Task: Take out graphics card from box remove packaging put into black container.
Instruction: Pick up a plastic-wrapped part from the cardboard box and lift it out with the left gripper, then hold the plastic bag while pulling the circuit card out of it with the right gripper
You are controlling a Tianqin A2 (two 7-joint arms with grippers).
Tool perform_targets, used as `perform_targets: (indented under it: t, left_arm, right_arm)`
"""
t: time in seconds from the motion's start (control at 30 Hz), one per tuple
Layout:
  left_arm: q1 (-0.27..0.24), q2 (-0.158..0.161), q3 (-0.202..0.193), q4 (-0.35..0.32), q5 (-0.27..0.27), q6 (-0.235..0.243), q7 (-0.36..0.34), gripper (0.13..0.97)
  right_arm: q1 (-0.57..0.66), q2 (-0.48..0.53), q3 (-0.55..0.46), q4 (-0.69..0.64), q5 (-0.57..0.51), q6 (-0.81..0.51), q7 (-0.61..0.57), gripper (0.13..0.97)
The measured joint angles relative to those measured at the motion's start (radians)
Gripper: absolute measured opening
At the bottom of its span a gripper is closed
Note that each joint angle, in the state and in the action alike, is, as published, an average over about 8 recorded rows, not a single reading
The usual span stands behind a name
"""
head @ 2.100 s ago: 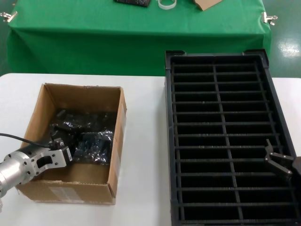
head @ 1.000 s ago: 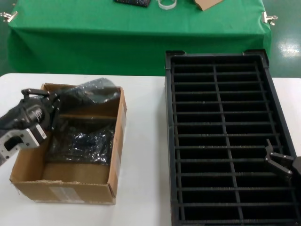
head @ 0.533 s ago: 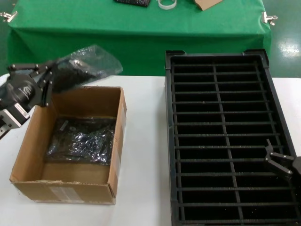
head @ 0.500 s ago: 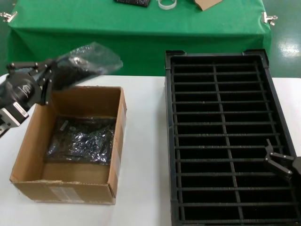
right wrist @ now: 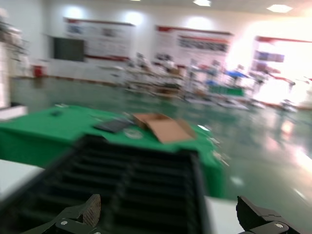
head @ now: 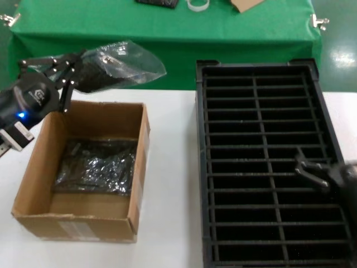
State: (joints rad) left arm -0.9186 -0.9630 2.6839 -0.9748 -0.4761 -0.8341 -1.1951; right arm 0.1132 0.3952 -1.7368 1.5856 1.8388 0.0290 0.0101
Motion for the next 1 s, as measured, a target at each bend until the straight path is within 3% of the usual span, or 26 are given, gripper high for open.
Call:
perform_targets:
  t: [0.17,0.37,0.73,1.0]
  left_arm:
    - [-0.012,0.009,0.015,0.019,0.046,-0.050,-0.005,0.139]
    - [-0.010,0.021,0.024,0.040,0.080,-0.086,0.003,0.139]
    - [0.005,0.051,0.035,0.084,0.114,-0.112,0.039,0.139]
    - [0.005,0.069,0.038,0.106,0.123,-0.110,0.065,0.139]
  right_arm:
    - [0.187,0.080,-0.190,-0.065,0.049,-0.012,0.006,0.966]
    - [0.395,0.079,-0.311,-0.190,0.016,-0.174,0.057,0.966]
    - [0.618,-0.034,-0.317,-0.404,0.029,-0.533,-0.002,0.966]
    - [0.710,-0.109,-0.293,-0.543,0.050,-0.699,-0.073,0.966]
